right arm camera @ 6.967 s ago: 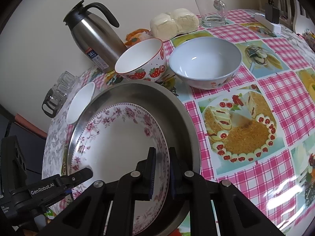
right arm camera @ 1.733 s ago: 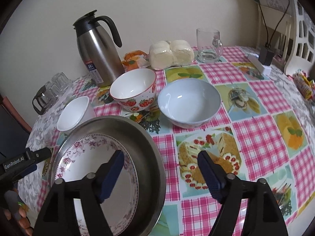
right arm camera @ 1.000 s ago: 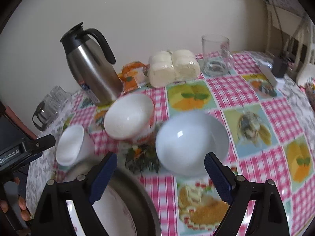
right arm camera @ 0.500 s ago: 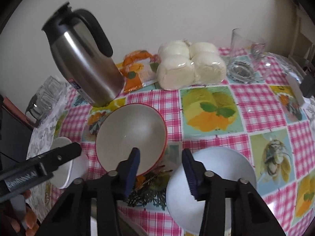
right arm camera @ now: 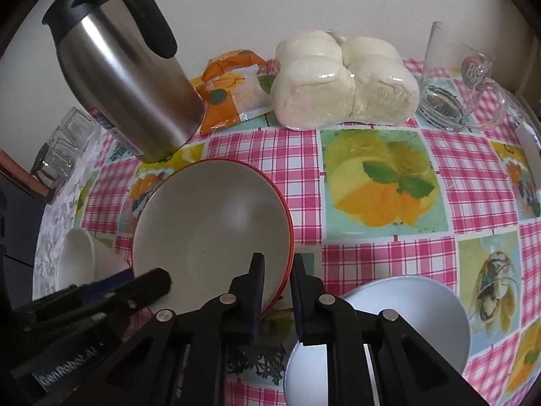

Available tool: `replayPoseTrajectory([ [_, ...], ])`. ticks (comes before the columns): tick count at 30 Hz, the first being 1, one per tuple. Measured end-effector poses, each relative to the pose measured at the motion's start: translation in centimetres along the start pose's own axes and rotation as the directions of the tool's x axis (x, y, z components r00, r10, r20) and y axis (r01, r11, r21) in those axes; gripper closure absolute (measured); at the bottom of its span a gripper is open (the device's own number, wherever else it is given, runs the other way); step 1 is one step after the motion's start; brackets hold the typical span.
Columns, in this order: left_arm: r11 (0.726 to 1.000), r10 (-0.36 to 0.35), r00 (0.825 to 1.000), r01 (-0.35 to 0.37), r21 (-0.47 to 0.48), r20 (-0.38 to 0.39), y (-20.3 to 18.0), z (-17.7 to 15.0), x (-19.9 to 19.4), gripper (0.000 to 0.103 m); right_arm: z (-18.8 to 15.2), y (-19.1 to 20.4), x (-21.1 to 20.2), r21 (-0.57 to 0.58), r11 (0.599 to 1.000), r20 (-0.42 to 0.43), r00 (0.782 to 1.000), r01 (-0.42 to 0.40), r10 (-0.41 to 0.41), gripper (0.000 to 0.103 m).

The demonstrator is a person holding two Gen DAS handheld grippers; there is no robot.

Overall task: Organize plates and bowls
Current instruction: 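Close both grippers on the rim of the red-rimmed bowl, then lift the red-rimmed bowl off the table with both grippers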

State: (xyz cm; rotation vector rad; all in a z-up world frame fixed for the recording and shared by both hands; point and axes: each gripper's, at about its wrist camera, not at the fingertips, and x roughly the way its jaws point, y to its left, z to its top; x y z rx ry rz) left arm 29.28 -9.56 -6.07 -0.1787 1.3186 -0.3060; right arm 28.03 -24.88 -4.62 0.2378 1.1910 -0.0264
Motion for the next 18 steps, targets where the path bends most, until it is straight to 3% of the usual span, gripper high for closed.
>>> replayPoseTrajectory([
  [2, 1.000, -0.007, 1.000, 0.007, 0.008, -0.006, -0.3, 0.0, 0.3, 0.081, 0.0, 0.1, 0.3, -0.001, 1.000, -0.005, 1.000, -0.001, 0.001, 0.087],
  [5, 1.000, 0.015, 1.000, -0.015, 0.015, 0.006, -0.6, -0.1, 0.3, 0.082, -0.2, 0.3, 0.1, -0.003, 1.000, 0.005, 1.000, -0.009, 0.009, 0.086],
  [10, 1.000, -0.016, 0.999, 0.015, 0.019, 0.038, -0.8, -0.5, -0.9, 0.082, -0.9, 0.0, -1.1, -0.002, 1.000, 0.038, 0.999, -0.016, 0.016, 0.086],
  [18, 0.997, -0.007, 0.994, -0.002, 0.080, 0.108, -3.4, -1.5, -5.8, 0.082, -1.3, 0.0, -6.7, 0.008, 1.000, 0.127, 0.992, -0.010, 0.009, 0.086],
])
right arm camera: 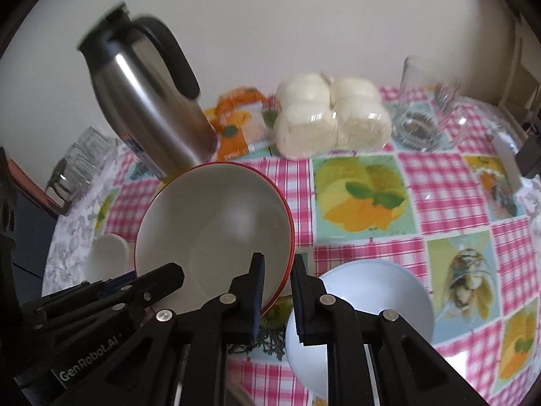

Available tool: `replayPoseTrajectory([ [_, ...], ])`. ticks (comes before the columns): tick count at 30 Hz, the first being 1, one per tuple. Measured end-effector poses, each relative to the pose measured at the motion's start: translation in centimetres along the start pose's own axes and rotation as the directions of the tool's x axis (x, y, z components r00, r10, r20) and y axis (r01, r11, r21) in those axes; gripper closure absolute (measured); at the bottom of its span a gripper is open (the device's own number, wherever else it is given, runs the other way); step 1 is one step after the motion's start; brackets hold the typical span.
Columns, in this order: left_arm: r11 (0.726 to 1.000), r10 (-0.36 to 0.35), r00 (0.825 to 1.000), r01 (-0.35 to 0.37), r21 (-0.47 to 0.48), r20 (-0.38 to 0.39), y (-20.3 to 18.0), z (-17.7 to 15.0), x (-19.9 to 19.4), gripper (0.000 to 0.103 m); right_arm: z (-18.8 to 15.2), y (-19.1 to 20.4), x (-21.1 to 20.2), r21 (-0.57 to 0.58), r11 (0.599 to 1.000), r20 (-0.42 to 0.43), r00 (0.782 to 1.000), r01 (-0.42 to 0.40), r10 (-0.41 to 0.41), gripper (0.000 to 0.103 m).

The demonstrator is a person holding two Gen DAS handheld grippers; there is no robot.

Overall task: Organize plates and bowls
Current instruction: 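Lift the red-rimmed bowl off the table with both grippers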

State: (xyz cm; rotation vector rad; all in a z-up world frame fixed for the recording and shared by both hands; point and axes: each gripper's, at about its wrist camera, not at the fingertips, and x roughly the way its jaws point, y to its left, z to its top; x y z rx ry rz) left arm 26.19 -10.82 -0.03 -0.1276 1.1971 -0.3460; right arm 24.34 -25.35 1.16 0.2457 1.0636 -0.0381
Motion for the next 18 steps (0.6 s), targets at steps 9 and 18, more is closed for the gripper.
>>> replayPoseTrajectory([
  [9, 0.998, 0.008, 0.992, -0.016, 0.065, 0.124, -3.1, 0.3, -10.0, 0.082, 1.2, 1.4, -10.0, -0.012, 1.000, 0.135, 0.991, -0.012, 0.014, 0.086],
  [18, 0.993, -0.010, 0.972, -0.018, 0.119, 0.233, -7.2, -0.3, -19.8, 0.082, 1.2, 1.9, -20.5, -0.002, 1.000, 0.266, 0.964, -0.024, 0.024, 0.086],
])
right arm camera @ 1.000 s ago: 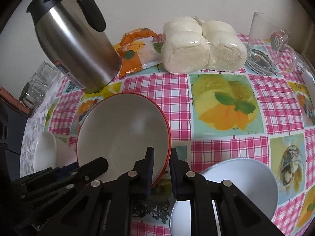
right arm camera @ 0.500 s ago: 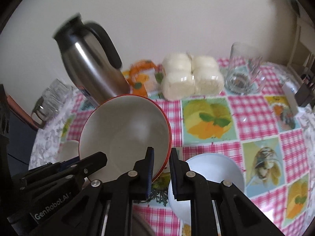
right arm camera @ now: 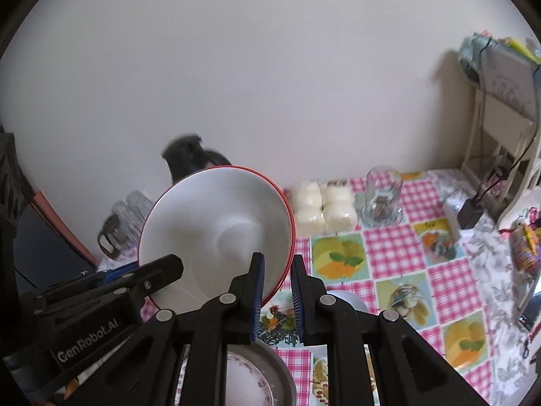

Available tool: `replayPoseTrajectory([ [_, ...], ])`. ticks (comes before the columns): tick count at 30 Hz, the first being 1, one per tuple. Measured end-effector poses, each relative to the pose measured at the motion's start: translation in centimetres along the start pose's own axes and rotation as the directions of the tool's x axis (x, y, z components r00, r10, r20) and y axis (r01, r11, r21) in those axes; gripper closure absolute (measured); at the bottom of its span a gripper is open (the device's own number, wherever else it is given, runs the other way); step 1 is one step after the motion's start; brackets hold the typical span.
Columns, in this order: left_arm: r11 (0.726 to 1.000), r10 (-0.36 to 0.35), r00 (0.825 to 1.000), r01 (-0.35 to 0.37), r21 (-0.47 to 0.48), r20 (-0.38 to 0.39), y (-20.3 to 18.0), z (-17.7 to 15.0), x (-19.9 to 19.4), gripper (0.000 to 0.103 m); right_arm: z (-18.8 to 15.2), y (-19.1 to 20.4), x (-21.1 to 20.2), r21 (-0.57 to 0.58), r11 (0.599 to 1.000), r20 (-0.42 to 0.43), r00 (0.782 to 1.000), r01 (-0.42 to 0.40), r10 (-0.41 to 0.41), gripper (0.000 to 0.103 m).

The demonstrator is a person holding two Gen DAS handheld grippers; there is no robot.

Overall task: Organize plates and bowls
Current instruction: 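Lift the red-rimmed bowl off the table with both grippers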

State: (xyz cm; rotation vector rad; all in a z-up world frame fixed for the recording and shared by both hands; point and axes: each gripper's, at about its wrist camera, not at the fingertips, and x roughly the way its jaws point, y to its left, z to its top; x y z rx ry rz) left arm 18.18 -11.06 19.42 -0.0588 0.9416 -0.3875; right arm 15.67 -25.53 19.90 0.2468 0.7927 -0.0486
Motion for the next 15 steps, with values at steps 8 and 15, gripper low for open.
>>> replayPoseTrajectory([
  [8, 0.999, -0.031, 0.996, 0.027, 0.043, 0.081, -3.0, -0.1, -6.7, 0.082, 0.9, 0.2, -7.5, 0.005, 1.000, 0.089, 0.996, 0.006, -0.007, 0.086],
  [15, 0.996, -0.086, 0.995, 0.087, -0.018, 0.057, -1.6, -4.3, -7.1, 0.082, -2.1, -0.1, -9.8, 0.003, 1.000, 0.095, 0.996, 0.003, -0.004, 0.086],
])
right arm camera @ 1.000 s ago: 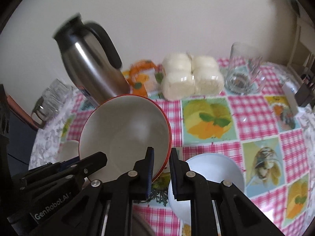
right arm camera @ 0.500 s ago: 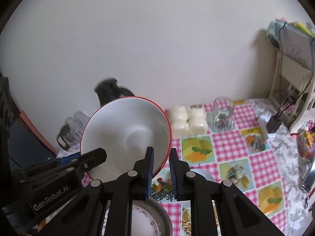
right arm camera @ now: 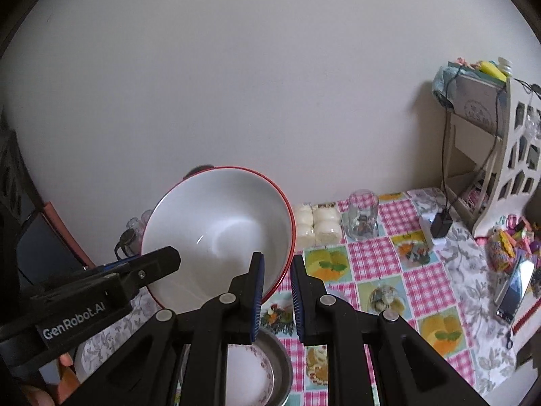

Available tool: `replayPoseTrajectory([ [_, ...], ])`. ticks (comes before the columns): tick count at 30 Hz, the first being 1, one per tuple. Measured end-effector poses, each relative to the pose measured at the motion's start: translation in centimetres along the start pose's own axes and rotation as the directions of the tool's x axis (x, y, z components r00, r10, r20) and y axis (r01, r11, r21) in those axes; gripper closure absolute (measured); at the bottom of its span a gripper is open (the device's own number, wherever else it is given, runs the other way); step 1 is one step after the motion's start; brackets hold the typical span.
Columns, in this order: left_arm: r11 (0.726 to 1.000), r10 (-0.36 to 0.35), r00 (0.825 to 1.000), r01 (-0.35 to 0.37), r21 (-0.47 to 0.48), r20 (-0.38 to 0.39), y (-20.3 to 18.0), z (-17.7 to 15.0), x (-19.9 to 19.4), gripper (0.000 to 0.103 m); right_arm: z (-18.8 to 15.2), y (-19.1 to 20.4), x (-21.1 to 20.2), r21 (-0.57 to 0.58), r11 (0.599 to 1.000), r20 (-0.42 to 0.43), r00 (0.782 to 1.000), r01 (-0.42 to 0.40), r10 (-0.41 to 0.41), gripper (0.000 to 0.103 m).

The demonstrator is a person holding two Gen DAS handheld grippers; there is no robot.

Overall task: Organize plates and bowls
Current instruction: 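Lift the red-rimmed bowl off the table with both grippers, then lower the red-rimmed bowl with both grippers onto the plate in the tray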

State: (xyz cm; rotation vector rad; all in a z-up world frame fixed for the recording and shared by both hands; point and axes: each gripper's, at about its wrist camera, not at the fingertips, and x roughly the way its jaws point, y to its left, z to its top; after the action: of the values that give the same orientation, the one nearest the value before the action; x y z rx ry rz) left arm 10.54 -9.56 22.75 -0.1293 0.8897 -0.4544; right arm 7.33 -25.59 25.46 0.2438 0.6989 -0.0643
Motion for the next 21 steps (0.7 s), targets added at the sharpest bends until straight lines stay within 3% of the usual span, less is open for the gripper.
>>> replayPoseTrajectory([
  [7, 0.998, -0.015, 0.999, 0.012, -0.064, -0.049, 3.5, -6.3, 2.6, 0.082, -6.0, 0.3, 0.4, -0.020, 0.999, -0.029, 0.999, -0.038, 0.037, 0.086],
  [10, 0.998, 0.014, 0.998, -0.019, -0.066, -0.069, 4.9, -8.8, 4.2, 0.082, -8.8, 0.8, 1.6, -0.028, 0.999, -0.055, 0.998, -0.043, 0.042, 0.086],
  [21, 0.987, 0.107, 0.973, -0.129, -0.099, -0.207, 10.8, -14.2, 10.9, 0.082, -16.7, 2.1, 10.8, -0.044, 0.996, -0.234, 0.970, -0.076, 0.064, 0.086],
])
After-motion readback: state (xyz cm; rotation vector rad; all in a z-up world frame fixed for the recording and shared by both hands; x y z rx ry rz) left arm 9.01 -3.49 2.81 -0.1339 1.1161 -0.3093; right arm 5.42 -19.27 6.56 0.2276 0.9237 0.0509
